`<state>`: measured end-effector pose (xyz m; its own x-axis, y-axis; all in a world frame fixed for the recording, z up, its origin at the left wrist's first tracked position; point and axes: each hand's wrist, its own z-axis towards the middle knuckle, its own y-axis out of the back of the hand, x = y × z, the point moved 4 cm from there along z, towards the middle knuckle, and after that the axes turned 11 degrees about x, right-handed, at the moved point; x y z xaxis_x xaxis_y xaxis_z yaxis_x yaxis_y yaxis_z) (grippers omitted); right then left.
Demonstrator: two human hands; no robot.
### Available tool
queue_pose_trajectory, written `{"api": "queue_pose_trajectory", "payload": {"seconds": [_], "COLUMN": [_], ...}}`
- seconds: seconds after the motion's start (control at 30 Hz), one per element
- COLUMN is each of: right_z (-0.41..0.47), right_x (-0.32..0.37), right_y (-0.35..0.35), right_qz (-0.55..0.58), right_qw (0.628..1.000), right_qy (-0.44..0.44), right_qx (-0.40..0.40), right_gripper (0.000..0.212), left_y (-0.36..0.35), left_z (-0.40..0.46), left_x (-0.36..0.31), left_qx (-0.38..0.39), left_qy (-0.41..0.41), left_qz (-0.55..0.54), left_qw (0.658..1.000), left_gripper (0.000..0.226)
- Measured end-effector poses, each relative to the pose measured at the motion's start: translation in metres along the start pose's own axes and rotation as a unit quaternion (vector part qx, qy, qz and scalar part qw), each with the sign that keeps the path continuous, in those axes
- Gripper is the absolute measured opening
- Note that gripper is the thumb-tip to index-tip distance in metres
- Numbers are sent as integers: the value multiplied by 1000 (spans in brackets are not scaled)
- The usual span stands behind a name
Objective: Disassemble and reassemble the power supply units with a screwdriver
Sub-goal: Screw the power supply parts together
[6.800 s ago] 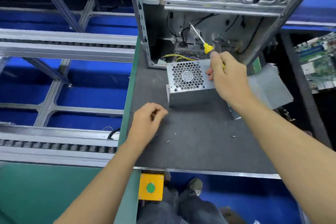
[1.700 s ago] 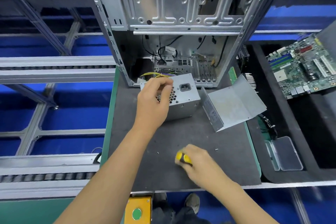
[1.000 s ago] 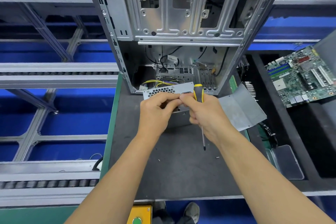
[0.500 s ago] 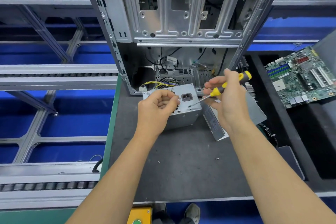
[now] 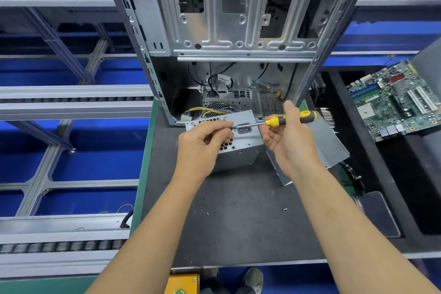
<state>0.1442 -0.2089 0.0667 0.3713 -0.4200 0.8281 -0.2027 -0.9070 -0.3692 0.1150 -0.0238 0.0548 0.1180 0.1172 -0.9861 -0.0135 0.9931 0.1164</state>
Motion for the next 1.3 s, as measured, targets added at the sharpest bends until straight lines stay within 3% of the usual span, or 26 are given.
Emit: {"api": "queue_pose_trajectory", "payload": {"seconds": [0.4, 0.6, 0.93, 1.1, 1.3], "right_z": [2, -3, -9, -10, -14], "right_x": [-1, 13, 20, 27, 25], "right_y": [1, -4, -9, -6, -15], "right_qz": [-17, -107, -148, -237, -359], "right_qw": [1000, 992, 983, 957, 912], "right_qy": [5, 63, 101, 166, 198], "right_qx": [4, 5, 30, 23, 32], "right_gripper": [50, 50, 39, 39, 42], "left_y": [1, 1, 0, 5, 1], "left_z": [2, 1, 2, 3, 3], "left_x": [-4, -3, 2, 3, 1], "left_qx": [8, 15, 28, 5, 11], "left_qy": [-13, -20, 14, 1, -6], "left_qz": [32, 77, -45, -18, 22], "left_qw": [999, 997, 999, 1000, 1000], "left_gripper": [41, 34, 37, 19, 24]}}
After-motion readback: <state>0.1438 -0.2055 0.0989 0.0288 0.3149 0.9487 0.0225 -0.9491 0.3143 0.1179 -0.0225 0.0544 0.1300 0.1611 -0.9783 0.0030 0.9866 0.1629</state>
